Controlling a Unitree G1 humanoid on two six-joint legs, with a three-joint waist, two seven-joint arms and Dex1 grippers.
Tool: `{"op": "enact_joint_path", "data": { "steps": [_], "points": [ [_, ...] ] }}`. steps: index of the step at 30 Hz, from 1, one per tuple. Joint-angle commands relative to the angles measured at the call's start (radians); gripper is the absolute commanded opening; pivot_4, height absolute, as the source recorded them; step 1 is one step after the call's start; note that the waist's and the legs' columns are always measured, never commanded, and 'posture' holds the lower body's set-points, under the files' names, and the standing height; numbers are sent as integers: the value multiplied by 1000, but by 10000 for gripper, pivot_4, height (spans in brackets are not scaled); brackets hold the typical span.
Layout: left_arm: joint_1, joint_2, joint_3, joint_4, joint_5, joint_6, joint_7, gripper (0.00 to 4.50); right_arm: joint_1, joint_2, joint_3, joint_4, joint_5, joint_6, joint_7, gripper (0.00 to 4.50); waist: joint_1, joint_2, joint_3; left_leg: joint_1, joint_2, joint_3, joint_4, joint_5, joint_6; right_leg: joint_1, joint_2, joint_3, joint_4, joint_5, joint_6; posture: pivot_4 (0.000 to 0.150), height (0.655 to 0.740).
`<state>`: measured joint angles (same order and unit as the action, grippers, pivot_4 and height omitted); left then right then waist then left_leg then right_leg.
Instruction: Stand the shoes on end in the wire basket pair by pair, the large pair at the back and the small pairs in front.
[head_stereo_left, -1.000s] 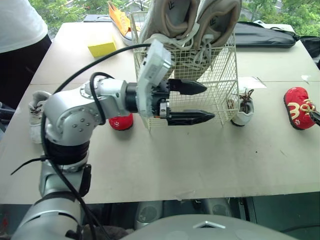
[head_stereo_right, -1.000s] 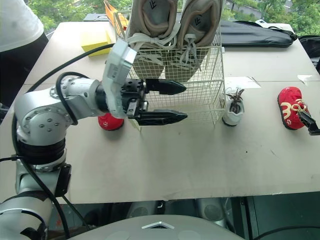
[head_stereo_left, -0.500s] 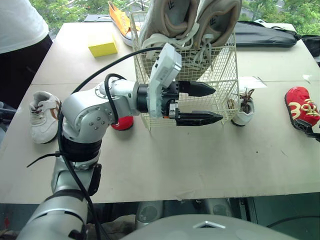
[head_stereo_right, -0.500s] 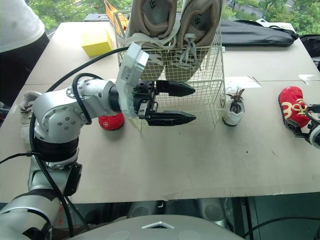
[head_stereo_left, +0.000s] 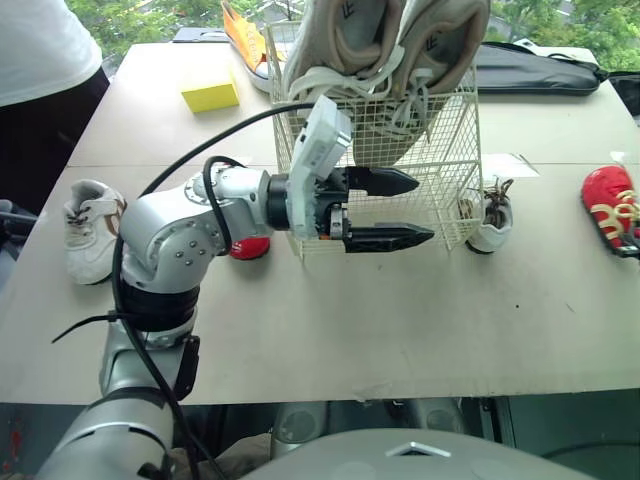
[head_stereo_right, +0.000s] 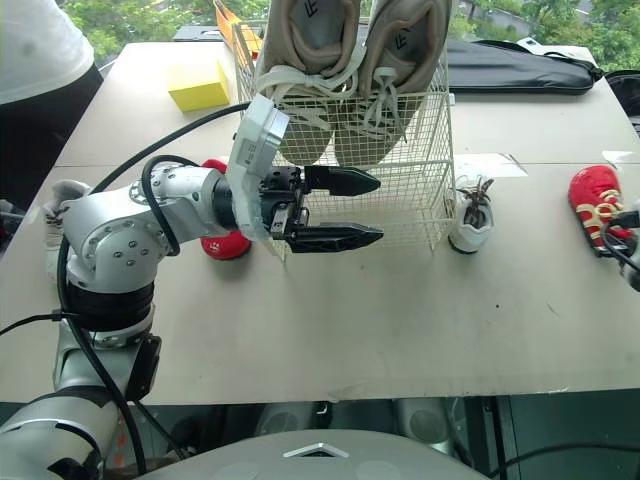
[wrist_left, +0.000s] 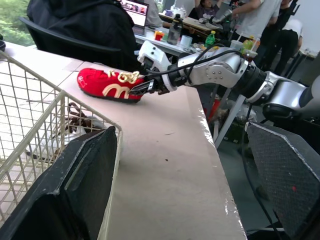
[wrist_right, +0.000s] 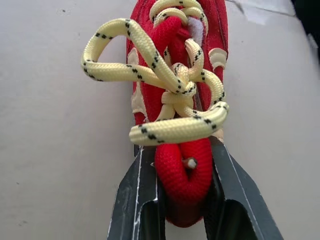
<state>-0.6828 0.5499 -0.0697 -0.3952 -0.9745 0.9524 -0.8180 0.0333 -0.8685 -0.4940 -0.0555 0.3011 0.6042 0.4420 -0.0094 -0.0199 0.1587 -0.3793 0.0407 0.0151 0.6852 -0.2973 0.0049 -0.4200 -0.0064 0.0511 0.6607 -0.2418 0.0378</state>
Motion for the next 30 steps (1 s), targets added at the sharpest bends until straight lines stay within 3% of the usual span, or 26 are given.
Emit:
{"op": "enact_joint_path", "data": {
  "steps": [1,4,8,12,16,21,23,25,30],
  "points": [
    [-28,-18,69,41,-62,14,9,45000,86,-107,-204,-142,-4,-243,217,1150,-1,1,0,0,0,0,0,0,0,0,0,0,0,0,0,1500,7400],
    [-73,-10,83,109,-70,29,-21,45000,150,-177,-324,-178,34,-305,410,951,-8,4,3,1,0,0,0,0,0,0,1,1,0,0,0,1500,7400],
    [-220,32,103,280,-102,113,-115,45000,228,-356,-663,-293,186,-300,998,761,-4,5,4,2,-1,-3,0,0,0,1,4,2,1,0,0,1500,7400],
    [-340,37,103,413,-158,255,-156,45000,157,-515,-682,-361,345,-214,1172,596,-11,3,5,3,0,-7,0,0,0,2,5,1,0,0,0,1500,7400],
    [-436,28,73,506,-137,312,-213,45000,39,-628,-484,-390,481,-311,1161,573,-7,1,7,2,0,-8,0,0,0,2,4,0,0,0,0,1500,7400],
    [-496,46,-84,472,-57,324,-382,45000,-210,-776,-2,-340,590,-645,1017,513,-2,4,11,-1,-2,-6,1,0,0,0,2,0,0,0,0,1500,7400],
    [-504,45,-111,462,-53,335,-423,45000,-424,-716,204,-325,542,-686,1025,489,-2,4,12,-3,-2,-6,1,0,0,-3,1,0,0,-1,0,1500,7400],
    [-506,30,-133,455,-47,360,-426,45000,-702,-552,404,-296,448,-665,1074,486,-11,0,15,-5,-2,-5,1,1,-1,-5,1,1,0,0,0,1500,7400],
    [-486,27,-190,403,-36,426,-433,45000,-1031,-309,597,-198,328,-637,1167,360,-18,1,18,-4,-2,-7,2,2,-4,-6,2,2,3,0,0,1500,7400]
  ]
}}
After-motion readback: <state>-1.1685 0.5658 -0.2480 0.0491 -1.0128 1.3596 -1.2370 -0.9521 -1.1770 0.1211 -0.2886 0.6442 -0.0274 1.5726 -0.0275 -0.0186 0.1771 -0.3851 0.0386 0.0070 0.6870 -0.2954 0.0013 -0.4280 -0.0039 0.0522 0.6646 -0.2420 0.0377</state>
